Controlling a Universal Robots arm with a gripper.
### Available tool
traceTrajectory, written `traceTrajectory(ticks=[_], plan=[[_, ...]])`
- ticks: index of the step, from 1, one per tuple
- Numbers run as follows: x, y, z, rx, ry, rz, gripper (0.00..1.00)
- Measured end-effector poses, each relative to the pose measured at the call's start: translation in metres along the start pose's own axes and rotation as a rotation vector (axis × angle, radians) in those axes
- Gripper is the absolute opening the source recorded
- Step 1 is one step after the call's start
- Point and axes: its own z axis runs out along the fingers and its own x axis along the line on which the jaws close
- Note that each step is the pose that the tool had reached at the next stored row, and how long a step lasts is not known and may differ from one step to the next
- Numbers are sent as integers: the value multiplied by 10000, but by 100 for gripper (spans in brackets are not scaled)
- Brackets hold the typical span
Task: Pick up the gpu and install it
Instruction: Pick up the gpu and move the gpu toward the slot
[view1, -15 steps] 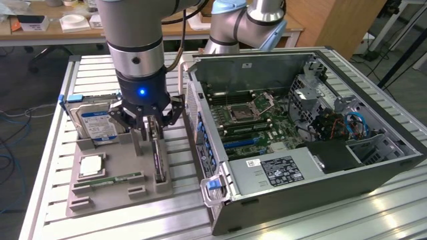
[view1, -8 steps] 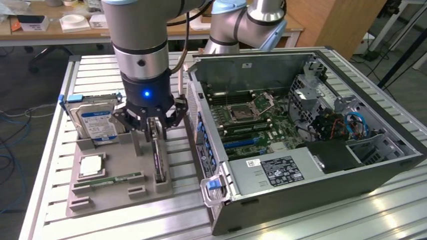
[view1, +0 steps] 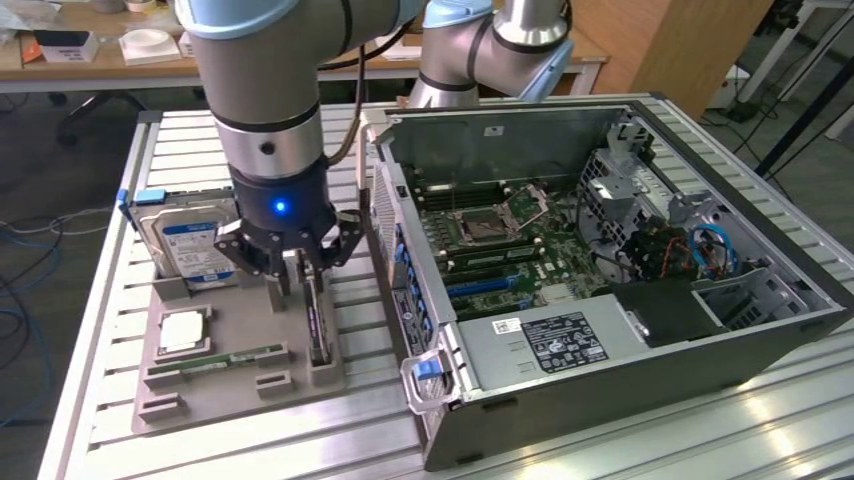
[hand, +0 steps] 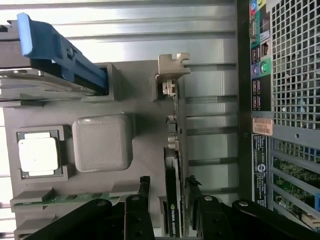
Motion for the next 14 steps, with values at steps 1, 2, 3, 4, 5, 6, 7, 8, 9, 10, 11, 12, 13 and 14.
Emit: traceTrajectory(ticks=[1,2,3,4,5,6,7,8,9,10,11,12,13,14], plan=[[1,-1,17,2,2,-1,41],[-2,-1,35,2,2,-3,41],[-17,0,46,3,3,-3,41],[-40,2,54,4,5,-2,41],[-58,3,62,4,4,-1,41],[-63,3,78,1,1,-2,41],[-63,3,96,1,1,-1,41],[-62,3,113,2,2,0,41],[-61,2,131,2,2,2,41],[-60,1,149,2,2,6,41],[-59,1,169,2,2,13,41],[-58,-1,186,3,3,17,41],[-58,-3,204,3,2,19,41],[-58,-6,222,3,1,18,41]])
